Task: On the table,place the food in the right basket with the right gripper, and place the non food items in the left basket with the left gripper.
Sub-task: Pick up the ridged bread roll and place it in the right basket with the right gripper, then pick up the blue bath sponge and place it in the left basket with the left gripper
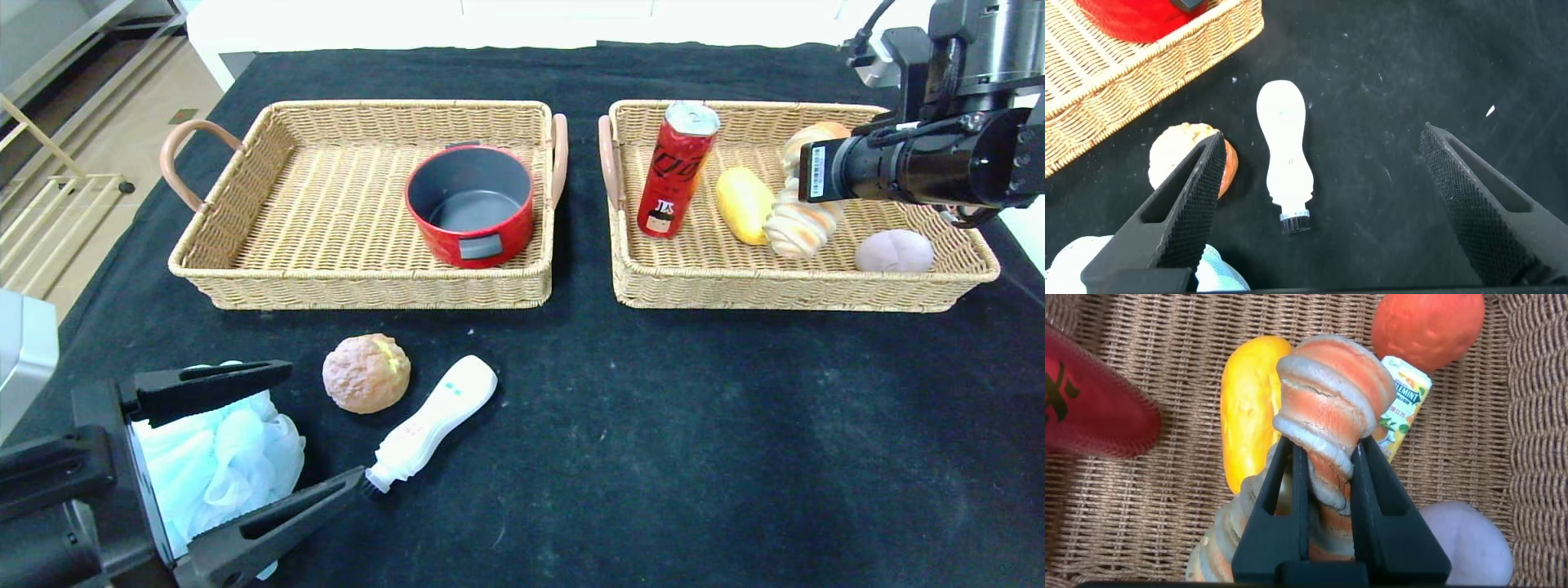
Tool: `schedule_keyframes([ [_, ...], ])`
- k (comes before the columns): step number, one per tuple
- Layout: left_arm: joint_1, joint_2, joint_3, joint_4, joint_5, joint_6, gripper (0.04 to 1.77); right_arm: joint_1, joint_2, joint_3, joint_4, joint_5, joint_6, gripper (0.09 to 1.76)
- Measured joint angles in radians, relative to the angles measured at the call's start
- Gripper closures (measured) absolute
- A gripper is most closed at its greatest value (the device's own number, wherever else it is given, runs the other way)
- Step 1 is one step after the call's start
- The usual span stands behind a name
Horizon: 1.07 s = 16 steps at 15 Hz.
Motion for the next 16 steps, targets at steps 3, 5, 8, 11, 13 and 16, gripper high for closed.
schedule_keyframes([
  [3, 0.0, 0.0, 0.0, 0.0, 0.0, 0.0, 0.09, 0.002, -0.005, 0.004, 0.0, -0.001, 0.0, 1.19],
  [5, 0.0, 0.0, 0.0, 0.0, 0.0, 0.0, 0.09, 0.002, -0.008, 0.007, 0.001, -0.002, 0.0, 0.95],
  [8, 0.0, -0.001, 0.0, 0.0, -0.001, 0.0, 0.09, 0.001, -0.013, 0.014, 0.001, -0.003, 0.001, 0.69],
  [11, 0.0, -0.005, 0.0, 0.0, -0.001, 0.0, 0.09, 0.004, -0.022, 0.032, 0.001, -0.003, 0.0, 0.52],
  [13, 0.0, -0.006, -0.001, 0.0, 0.0, 0.0, 0.09, 0.007, -0.036, 0.05, 0.002, -0.001, 0.0, 0.43],
  [16, 0.0, -0.007, -0.001, 0.001, 0.0, -0.001, 0.09, 0.026, -0.082, 0.101, 0.004, 0.02, 0.0, 0.34],
])
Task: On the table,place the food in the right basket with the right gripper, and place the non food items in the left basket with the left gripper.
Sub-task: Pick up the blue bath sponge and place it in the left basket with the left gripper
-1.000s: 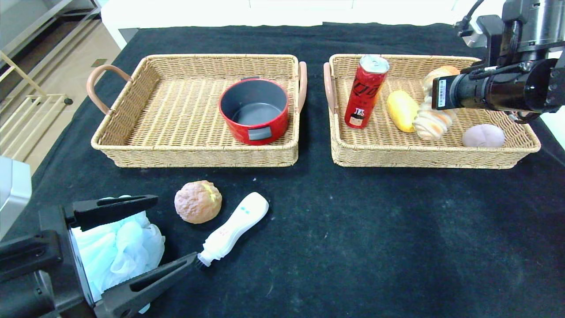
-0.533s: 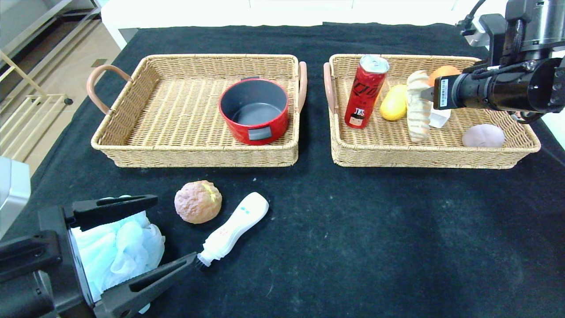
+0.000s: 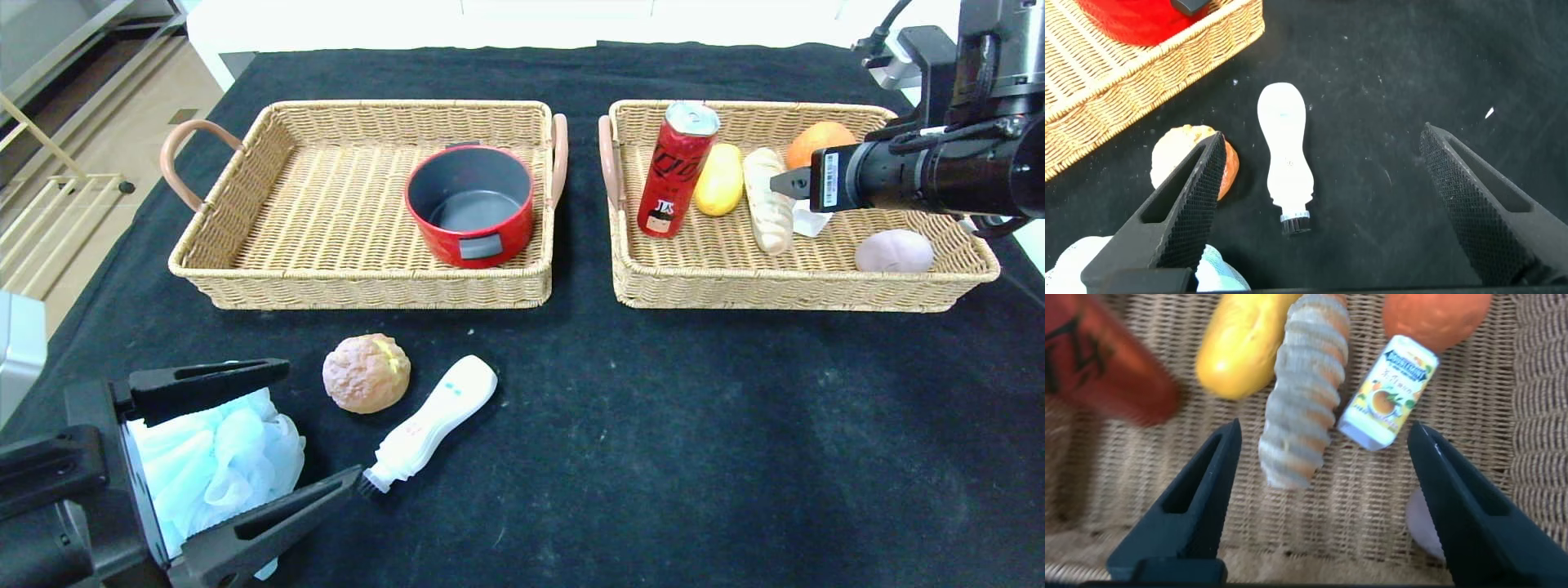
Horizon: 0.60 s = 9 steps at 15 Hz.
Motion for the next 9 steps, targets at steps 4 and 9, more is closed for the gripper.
schedule_keyframes([
  [4, 0.0, 0.002, -0.005, 0.007, 0.008, -0.002, 0.09, 0.071, -0.134, 0.187, -0.005, 0.117, -0.004, 0.26],
  [9, -0.002, 0.003, -0.01, 0.017, 0.052, 0.0, 0.09, 0.185, -0.346, 0.458, -0.049, 0.246, -0.031, 0.2],
])
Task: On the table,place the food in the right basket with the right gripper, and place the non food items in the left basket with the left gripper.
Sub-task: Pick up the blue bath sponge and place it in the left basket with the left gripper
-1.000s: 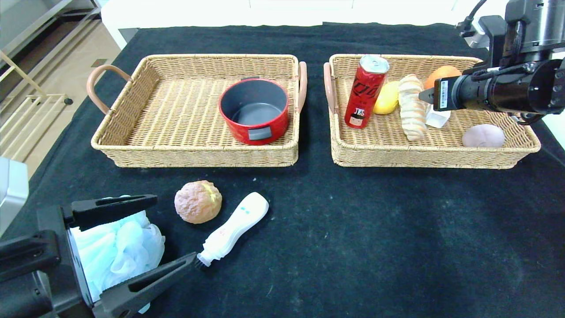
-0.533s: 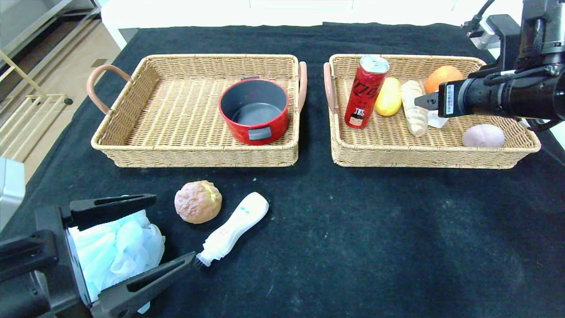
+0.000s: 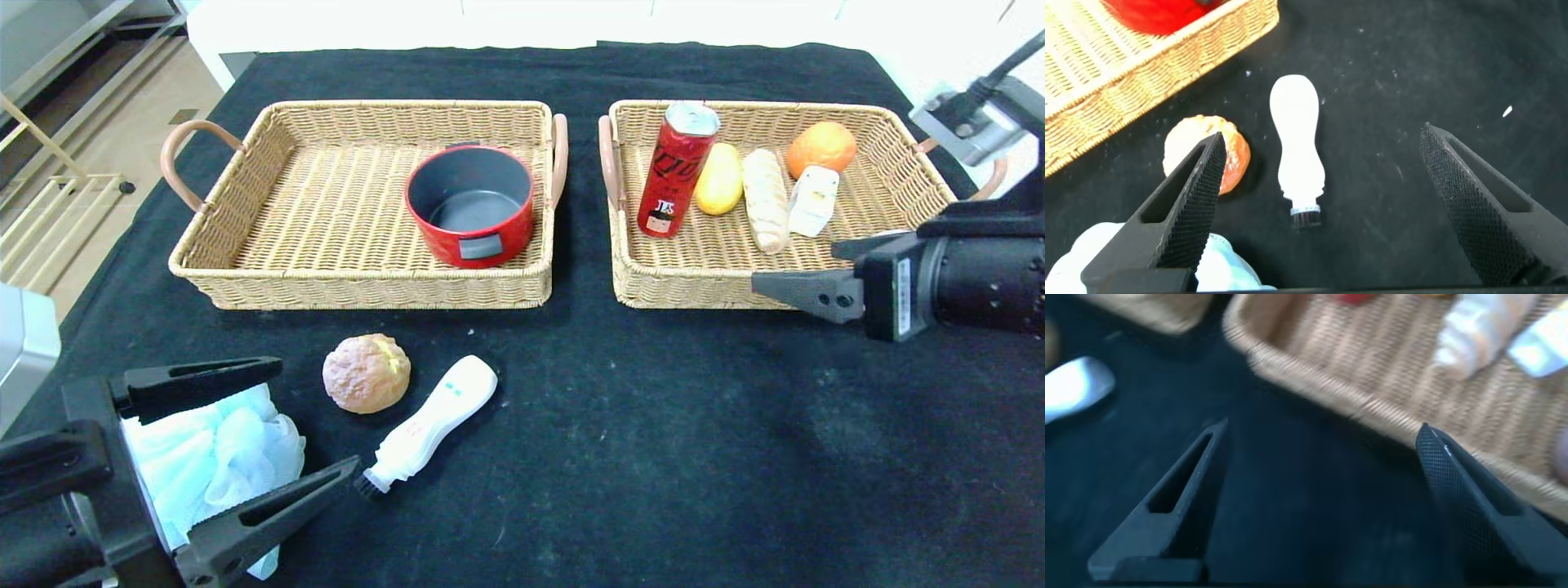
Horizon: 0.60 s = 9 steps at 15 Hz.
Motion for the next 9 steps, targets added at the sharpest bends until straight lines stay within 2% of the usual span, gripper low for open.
schedule_keyframes([
  [2, -0.001, 0.0, -0.002, 0.002, 0.02, 0.001, 0.09, 0.019, -0.076, 0.119, -0.068, 0.051, -0.02, 0.19],
  [4, -0.04, -0.009, -0.003, 0.014, 0.033, 0.0, 0.09, 0.027, -0.144, 0.244, -0.138, 0.122, -0.05, 0.18],
  [7, -0.118, -0.038, -0.004, 0.082, 0.19, -0.002, 0.09, 0.032, -0.229, 0.387, -0.221, 0.254, -0.085, 0.17],
  [9, -0.144, -0.061, 0.002, 0.089, 0.23, -0.013, 0.09, 0.034, -0.277, 0.467, -0.229, 0.335, -0.091, 0.16],
])
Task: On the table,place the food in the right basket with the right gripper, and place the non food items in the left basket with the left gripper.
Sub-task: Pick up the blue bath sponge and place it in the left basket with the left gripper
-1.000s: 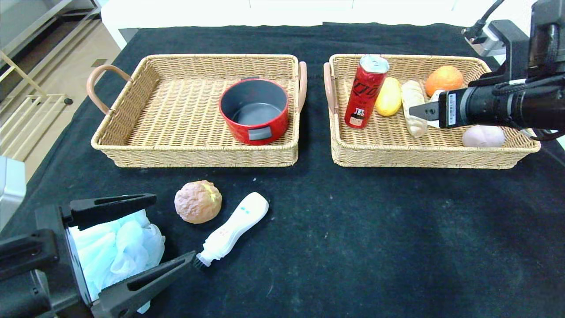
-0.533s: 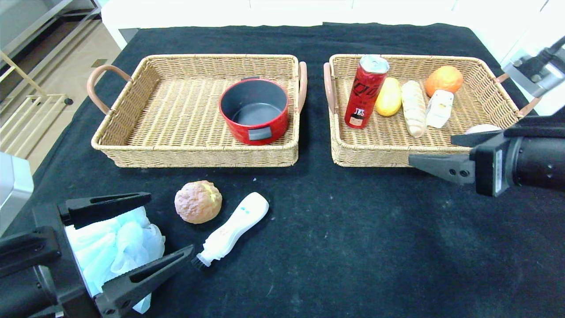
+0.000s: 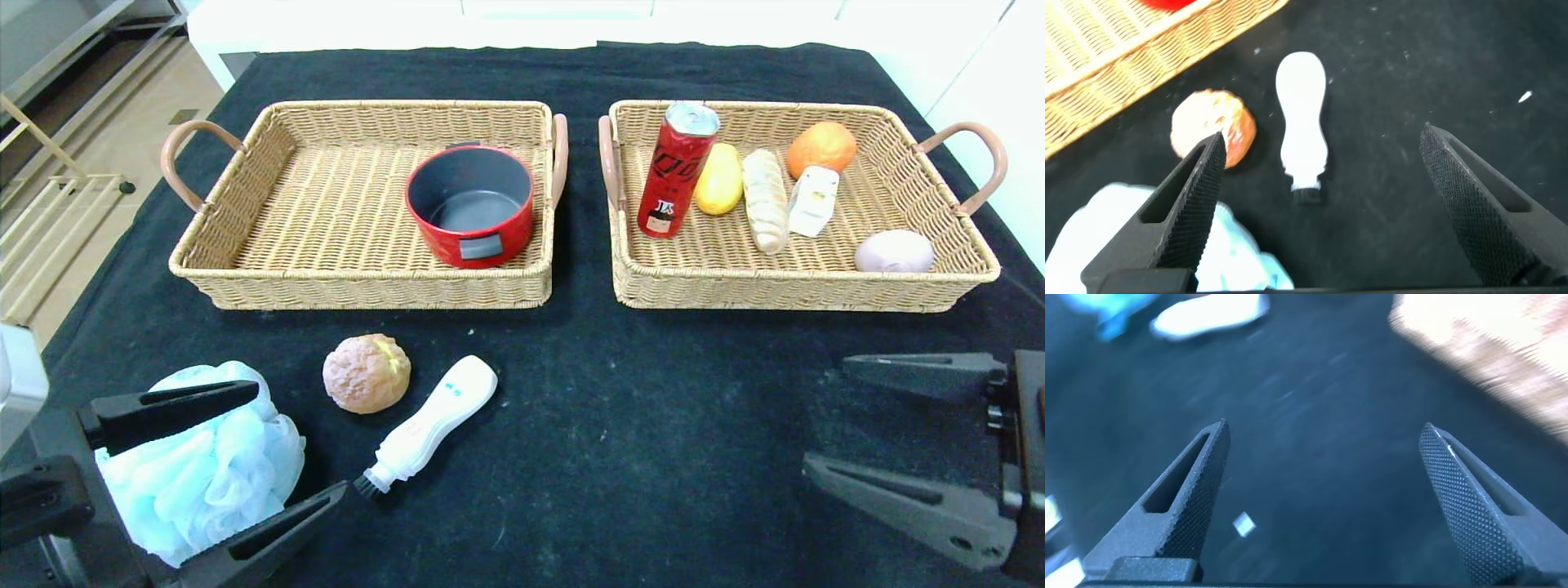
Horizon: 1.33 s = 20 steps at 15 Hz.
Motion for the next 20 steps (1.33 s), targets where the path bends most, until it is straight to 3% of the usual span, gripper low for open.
schedule_keyframes([
  [3, -0.009, -0.038, 0.008, 0.024, 0.057, 0.0, 0.09, -0.001, -0.064, 0.112, -0.07, 0.065, -0.01, 0.15],
  [8, 0.043, -0.077, -0.027, 0.087, 0.062, 0.009, 0.09, -0.03, -0.114, 0.31, -0.352, 0.15, -0.004, 0.15],
  [10, 0.075, -0.078, -0.084, 0.11, 0.065, 0.011, 0.09, -0.035, -0.131, 0.329, -0.351, 0.153, 0.002, 0.15],
  [12, 0.106, -0.071, -0.146, 0.23, 0.097, 0.01, 0.09, -0.053, -0.135, 0.335, -0.35, 0.153, 0.006, 0.15],
  [14, 0.143, -0.053, -0.212, 0.344, 0.187, 0.003, 0.09, -0.074, -0.125, 0.337, -0.353, 0.152, 0.007, 0.15],
  [17, 0.199, -0.014, -0.287, 0.43, 0.303, -0.002, 0.09, -0.089, -0.113, 0.341, -0.354, 0.152, 0.007, 0.15],
  [20, 0.233, 0.028, -0.331, 0.495, 0.309, -0.052, 0.09, -0.092, -0.112, 0.342, -0.356, 0.152, 0.006, 0.15],
])
